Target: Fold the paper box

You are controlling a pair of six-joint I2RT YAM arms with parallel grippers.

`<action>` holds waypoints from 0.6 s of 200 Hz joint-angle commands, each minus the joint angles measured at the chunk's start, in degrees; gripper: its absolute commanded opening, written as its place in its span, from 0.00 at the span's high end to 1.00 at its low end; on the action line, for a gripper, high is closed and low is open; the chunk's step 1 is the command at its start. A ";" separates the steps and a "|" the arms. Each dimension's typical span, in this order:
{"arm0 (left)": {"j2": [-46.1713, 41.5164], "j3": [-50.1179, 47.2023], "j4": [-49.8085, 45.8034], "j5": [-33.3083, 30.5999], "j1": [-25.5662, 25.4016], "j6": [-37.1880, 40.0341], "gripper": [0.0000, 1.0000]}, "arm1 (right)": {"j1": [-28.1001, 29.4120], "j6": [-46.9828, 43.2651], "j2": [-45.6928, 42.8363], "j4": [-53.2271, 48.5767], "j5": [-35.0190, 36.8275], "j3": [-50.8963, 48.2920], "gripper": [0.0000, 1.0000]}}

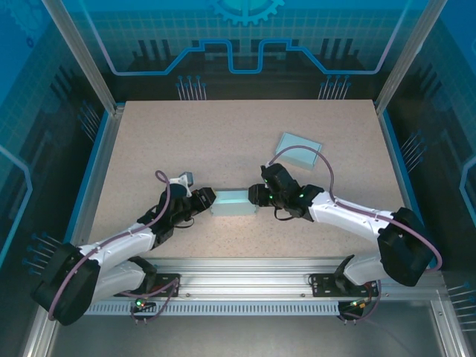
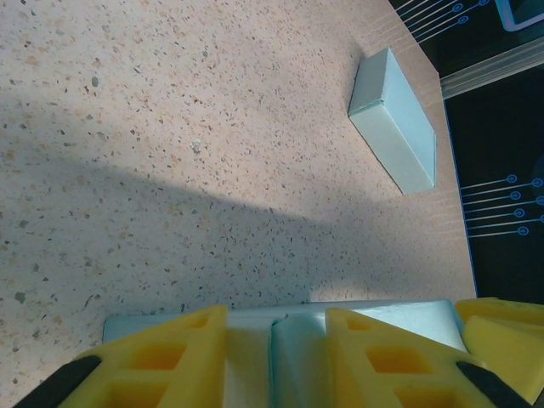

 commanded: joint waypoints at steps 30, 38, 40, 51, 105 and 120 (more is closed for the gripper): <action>1.20 -5.68 -10.94 -2.10 -0.62 -0.21 0.70 | -1.18 1.43 1.78 -3.74 0.32 -6.08 0.61; 1.08 -6.06 -10.91 -2.42 -0.63 -0.36 0.71 | -1.26 1.67 2.00 -3.44 0.33 -6.69 0.61; 0.99 -6.11 -10.91 -2.44 -0.59 -0.43 0.72 | -1.20 1.75 2.02 -3.36 0.32 -6.83 0.61; 0.79 -6.60 -10.78 -2.76 -0.64 -0.60 0.74 | -1.24 2.00 2.26 -2.93 0.35 -7.54 0.61; 2.09 -8.22 -8.66 -3.62 -0.59 -1.05 0.79 | -1.19 4.03 4.89 1.06 -0.28 -11.42 0.68; 3.41 -8.75 -7.53 -3.60 -0.63 -1.27 0.80 | -1.27 4.48 5.71 2.04 -0.61 -12.16 0.70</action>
